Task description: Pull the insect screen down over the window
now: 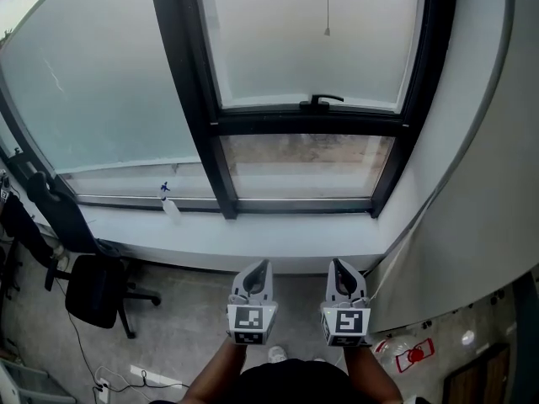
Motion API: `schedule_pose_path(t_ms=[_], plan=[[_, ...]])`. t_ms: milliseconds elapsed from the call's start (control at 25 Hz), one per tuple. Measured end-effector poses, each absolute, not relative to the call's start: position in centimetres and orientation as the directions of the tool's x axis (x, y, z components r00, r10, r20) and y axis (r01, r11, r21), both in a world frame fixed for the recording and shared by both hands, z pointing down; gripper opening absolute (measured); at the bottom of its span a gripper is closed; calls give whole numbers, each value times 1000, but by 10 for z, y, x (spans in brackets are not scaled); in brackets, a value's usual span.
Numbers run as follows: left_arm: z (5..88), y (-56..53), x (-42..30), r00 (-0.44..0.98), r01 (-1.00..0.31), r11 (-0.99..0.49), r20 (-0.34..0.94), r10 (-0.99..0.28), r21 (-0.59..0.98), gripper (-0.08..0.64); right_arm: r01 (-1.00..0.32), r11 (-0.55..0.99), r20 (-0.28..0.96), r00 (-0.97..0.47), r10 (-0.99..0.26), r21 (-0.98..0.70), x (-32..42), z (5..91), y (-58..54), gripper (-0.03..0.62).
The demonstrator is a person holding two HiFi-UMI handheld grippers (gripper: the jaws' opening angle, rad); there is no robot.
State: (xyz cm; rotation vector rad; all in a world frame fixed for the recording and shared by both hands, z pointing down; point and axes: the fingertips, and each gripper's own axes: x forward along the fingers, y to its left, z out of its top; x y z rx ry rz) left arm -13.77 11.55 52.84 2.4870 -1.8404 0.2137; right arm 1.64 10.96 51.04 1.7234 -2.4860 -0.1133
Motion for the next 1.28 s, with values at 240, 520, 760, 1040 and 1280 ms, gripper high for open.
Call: schedule_pose_path(t_ms=[240, 520, 760, 1040, 1280], plan=[[530, 103, -155, 277, -954, -289, 129, -952, -82, 0, -940, 316, 60, -310, -949, 131, 8, 519, 105, 3], [533, 91, -152, 304, -945, -317, 137, -943, -82, 0, -936, 325, 77, -317, -945, 135, 0, 526, 92, 3], [537, 60, -143, 310, -946, -320, 151, -939, -44, 0, -932, 341, 98, -330, -939, 124, 1, 537, 62, 3], [541, 6, -132, 298, -946, -314, 164, -940, -80, 0, -922, 364, 103, -352, -930, 132, 11, 535, 7, 3], [538, -37, -122, 291, -949, -305, 156, -944, -75, 0, -905, 398, 77, -390, -918, 149, 9, 529, -33, 3]])
